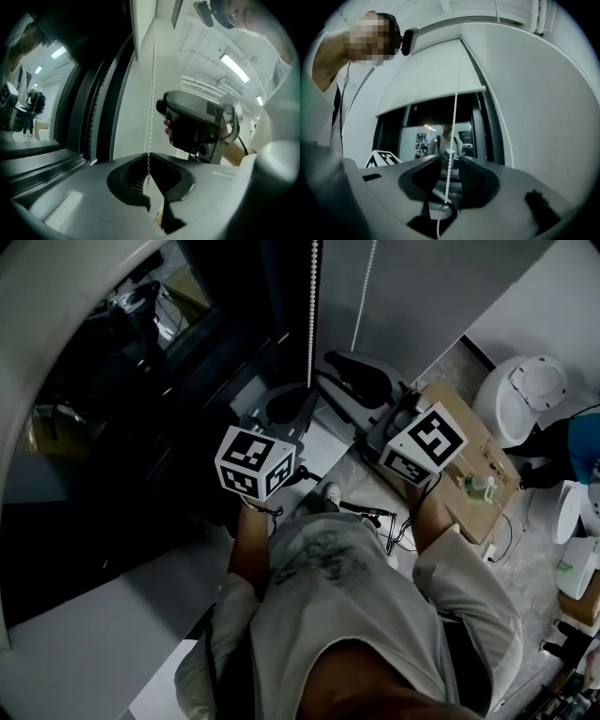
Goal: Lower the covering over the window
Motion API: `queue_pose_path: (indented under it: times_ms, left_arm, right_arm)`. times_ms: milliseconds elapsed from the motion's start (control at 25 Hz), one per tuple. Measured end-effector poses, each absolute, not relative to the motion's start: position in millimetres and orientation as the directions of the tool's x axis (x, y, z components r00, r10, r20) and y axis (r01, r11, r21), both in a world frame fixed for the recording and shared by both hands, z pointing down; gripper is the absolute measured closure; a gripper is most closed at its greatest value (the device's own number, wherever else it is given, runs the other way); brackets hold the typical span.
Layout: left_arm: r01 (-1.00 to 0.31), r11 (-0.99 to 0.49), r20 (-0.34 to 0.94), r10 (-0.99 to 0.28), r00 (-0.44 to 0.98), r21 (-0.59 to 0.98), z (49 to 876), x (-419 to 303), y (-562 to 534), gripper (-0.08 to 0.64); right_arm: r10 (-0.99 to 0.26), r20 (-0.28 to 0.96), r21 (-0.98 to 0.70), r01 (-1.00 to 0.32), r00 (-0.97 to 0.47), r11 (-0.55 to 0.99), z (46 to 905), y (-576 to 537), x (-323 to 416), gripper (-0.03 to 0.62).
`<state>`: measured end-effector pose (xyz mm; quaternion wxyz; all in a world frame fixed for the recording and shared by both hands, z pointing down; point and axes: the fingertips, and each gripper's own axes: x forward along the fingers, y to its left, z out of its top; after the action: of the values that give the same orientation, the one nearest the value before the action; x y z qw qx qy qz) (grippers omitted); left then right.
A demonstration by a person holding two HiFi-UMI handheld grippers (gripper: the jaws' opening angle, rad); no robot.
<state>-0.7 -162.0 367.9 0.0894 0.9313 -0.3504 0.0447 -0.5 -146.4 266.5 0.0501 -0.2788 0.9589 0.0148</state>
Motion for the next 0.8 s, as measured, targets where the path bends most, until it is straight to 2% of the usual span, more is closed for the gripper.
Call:
queue_pose_path:
  times_ms: [200, 360, 600, 800]
  left_arm:
    - [-0.649, -0.749, 0.142, -0.634, 0.76, 0.135, 367.5, 4.0, -155.6, 0.54]
    - [-0.649, -0.749, 0.131, -0.636, 0.761, 0.135, 367.2, 2.7, -151.9, 0.54]
    - [-0.652, -0.745, 0.124, -0.64, 0.758, 0.139, 368.4, -1.4, -152.7, 0.54]
    - [-0.658, -0.737, 0.184, -0.633, 0.752, 0.156, 395.6, -0.3, -152.1, 0.54]
  right_arm:
    - [-0.528, -0.159, 0.045, -0.541, -0.834, 0.84, 229.9, -160.7, -7.7, 0.477]
    - [-0.522, -0.159, 0.062, -0.536, -0.838, 0.842, 226.1, -160.6, -15.3, 0.569]
    - [-0.516, -0.157, 0.058, -0.529, -0.842, 0.847, 228.2, -158.1, -19.3, 0.574]
    - [-0.532, -0.081, 0.081, -0.537, -0.843, 0.839, 254.9, -159.2, -25.0, 0.574]
